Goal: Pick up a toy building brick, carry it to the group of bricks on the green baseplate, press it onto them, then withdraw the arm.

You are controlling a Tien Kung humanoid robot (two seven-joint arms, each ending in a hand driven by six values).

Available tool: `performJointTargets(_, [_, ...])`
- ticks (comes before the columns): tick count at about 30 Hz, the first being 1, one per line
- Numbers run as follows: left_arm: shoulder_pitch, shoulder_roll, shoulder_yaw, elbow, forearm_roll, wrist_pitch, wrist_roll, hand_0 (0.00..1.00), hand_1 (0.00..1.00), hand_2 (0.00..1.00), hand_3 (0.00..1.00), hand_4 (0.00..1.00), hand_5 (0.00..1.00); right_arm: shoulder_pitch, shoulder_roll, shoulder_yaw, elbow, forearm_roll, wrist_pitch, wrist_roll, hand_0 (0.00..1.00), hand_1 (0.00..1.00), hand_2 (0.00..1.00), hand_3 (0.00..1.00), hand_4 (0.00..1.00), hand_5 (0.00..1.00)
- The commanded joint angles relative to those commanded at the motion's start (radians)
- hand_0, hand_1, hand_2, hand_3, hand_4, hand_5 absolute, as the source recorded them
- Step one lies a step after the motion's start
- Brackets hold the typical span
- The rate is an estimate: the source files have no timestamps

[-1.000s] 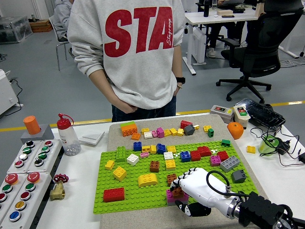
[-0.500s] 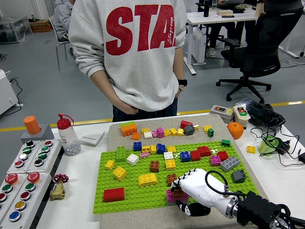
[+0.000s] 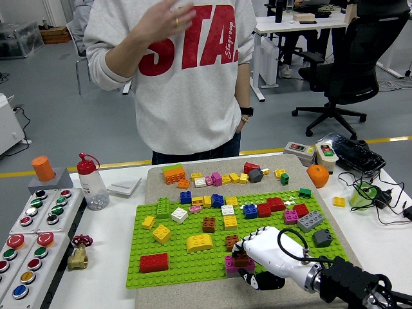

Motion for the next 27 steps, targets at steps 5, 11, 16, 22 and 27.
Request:
performJointTargets(5, [0.0,0.0,-0.001,0.0,0.001,0.0,0.0,0.629,0.593,0.606,0.397,0.334,0.966,-0.001,-0.001,-0.002,0.002,0.002,0.005,0.0,0.631,0.655,0.656,0.664,0.552,0.408])
performJointTargets(11, [-0.001,0.0,0.0,0.001,0.0,0.0,-0.001,0.629,0.593,0.606,0.398,0.335,0.966,-0.002,-0.002,-0.005,0.006,0.001,0.011,-0.002,0.628,0.651,0.656,0.664,0.553,0.408])
performJointTargets(16, [-0.002,0.0,0.0,0.001,0.001,0.0,-0.001,0.629,0.593,0.606,0.397,0.335,0.966,-0.003,-0.002,-0.008,0.005,0.0,0.016,-0.005,0.622,0.651,0.656,0.664,0.553,0.412])
performJointTargets(22, [-0.001,0.0,-0.002,0.001,0.003,0.0,0.0,0.629,0.593,0.606,0.397,0.335,0.966,-0.006,0.0,-0.013,0.004,-0.001,0.021,-0.008,0.622,0.65,0.656,0.664,0.553,0.41])
performJointTargets(27, [0.002,-0.001,-0.004,0.0,0.005,0.0,0.002,0.628,0.593,0.606,0.397,0.335,0.966,-0.009,0.003,-0.017,0.006,-0.002,0.023,-0.01,0.626,0.651,0.655,0.664,0.553,0.412])
